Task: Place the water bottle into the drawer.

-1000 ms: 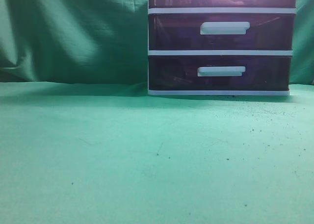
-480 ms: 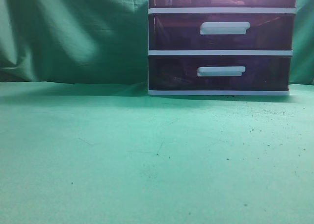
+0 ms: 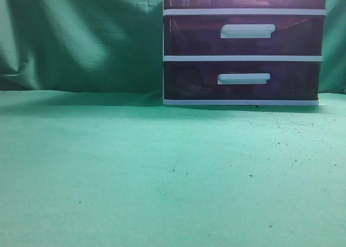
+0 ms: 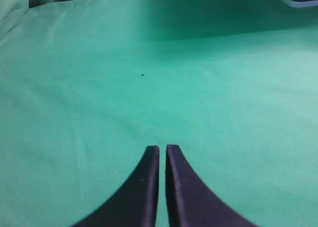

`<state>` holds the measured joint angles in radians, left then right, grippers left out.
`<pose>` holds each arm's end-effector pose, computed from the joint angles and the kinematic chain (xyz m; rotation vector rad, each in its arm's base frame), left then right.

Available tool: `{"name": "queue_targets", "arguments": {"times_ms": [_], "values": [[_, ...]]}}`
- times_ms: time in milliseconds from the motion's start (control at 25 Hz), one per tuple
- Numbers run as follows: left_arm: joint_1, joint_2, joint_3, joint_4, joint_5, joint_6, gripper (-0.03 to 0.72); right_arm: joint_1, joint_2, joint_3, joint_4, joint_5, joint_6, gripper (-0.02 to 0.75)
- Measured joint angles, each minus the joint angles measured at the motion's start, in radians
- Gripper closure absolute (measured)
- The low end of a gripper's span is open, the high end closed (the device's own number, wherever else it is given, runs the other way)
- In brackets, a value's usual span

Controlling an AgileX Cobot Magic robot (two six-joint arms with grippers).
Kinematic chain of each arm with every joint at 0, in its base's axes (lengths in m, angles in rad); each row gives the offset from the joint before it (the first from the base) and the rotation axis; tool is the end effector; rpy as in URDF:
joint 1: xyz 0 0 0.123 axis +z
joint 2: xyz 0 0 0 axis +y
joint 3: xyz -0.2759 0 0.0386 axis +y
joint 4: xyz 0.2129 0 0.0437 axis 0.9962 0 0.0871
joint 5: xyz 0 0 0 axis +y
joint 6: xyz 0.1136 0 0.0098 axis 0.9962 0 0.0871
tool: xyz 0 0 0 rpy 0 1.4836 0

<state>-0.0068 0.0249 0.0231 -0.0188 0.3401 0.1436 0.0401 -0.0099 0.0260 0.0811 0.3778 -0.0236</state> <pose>0.0488 -0.0010 0.1680 0.1284 1.8679 0.0762 0.0458 0.0053 0.1647 -0.0096 1.8772 0.0912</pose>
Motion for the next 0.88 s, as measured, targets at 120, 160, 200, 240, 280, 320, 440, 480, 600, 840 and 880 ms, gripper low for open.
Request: {"name": "queue_targets", "arguments": {"times_ms": [120, 160, 200, 240, 280, 320, 440, 480, 600, 840, 880], "values": [[0.0, 0.0, 0.0, -0.009, 0.0, 0.02, 0.688, 0.0, 0.0, 0.0, 0.0, 0.0, 0.001, 0.691], [0.0, 0.0, 0.0, -0.009, 0.0, 0.02, 0.688, 0.0, 0.0, 0.0, 0.0, 0.0, 0.001, 0.691], [0.0, 0.0, 0.0, -0.009, 0.0, 0.02, 0.688, 0.0, 0.0, 0.0, 0.0, 0.0, 0.002, 0.691], [0.0, 0.0, 0.0, -0.009, 0.0, 0.02, 0.688, 0.0, 0.0, 0.0, 0.0, 0.0, 0.002, 0.691], [0.0, -0.002, 0.0, -0.009, 0.0, 0.022, 0.688, 0.0, 0.0, 0.0, 0.0, 0.0, 0.002, 0.691], [0.0, -0.01, 0.0, -0.009, 0.0, 0.022, 0.688, 0.0, 0.0, 0.0, 0.0, 0.0, 0.002, 0.691], [0.0, -0.034, 0.0, -0.012, 0.0, 0.022, 0.688, 0.0, 0.0, 0.0, 0.0, 0.0, 0.002, 0.691], [0.0, -0.034, 0.0, -0.014, 0.0, 0.022, 0.688, 0.0, 0.0, 0.0, 0.0, 0.0, 0.002, 0.691], [0.0, -0.036, 0.0, -0.017, 0.0, 0.022, 0.688, 0.0, 0.0, 0.001, 0.0, 0.0, 0.002, 0.691], [0.0, -0.036, 0.0, -0.021, 0.0, 0.022, 0.688, 0.0, 0.0, 0.001, 0.0, 0.0, 0.002, 0.691], [0.0, -0.036, 0.0, -0.021, 0.0, 0.022, 0.688, 0.0, 0.0, 0.001, 0.0, 0.0, 0.002, 0.691]]}}
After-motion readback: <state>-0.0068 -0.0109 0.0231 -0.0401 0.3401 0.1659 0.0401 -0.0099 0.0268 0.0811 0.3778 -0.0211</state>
